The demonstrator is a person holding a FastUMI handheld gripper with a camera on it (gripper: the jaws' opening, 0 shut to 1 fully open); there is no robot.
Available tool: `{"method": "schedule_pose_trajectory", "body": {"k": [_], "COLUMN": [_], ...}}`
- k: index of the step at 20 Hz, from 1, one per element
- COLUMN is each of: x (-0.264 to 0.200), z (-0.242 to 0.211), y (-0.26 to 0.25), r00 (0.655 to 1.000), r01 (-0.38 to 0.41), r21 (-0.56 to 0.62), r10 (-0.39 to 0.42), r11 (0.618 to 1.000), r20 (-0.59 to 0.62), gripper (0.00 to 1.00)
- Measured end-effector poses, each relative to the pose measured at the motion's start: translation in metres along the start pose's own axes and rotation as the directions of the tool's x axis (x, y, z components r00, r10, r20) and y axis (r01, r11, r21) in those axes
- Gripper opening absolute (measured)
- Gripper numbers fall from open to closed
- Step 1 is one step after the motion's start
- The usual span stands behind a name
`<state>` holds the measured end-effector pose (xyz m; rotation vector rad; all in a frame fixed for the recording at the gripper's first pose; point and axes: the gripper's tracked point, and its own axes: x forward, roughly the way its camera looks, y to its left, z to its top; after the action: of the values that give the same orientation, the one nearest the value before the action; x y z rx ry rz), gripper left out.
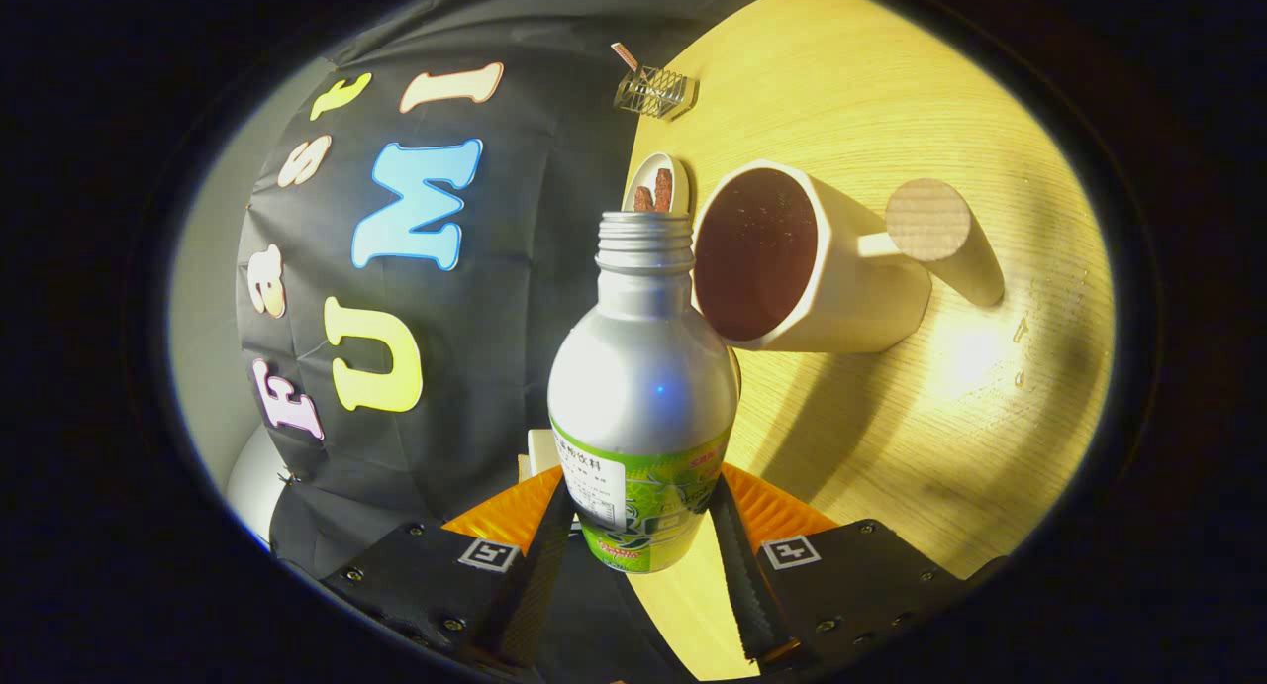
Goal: Take the bottle from table, then pour the juice into the cup, finally place the bottle on the coaster
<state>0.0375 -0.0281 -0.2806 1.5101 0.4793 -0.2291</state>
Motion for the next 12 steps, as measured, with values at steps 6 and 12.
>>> {"method": "schedule_pose_trajectory", "body": {"k": [6, 12], "x": [0.002, 0.003], "z": [-0.005, -0.008], "y": [0.002, 0.011], "r00": [0.999, 0.998], "r01": [-0.01, -0.031], "r21": [0.03, 0.086], "r10": [0.011, 0.036], "r11": [1.0, 0.996], "r20": [-0.031, -0.057], "gripper": [0.74, 0.74]}}
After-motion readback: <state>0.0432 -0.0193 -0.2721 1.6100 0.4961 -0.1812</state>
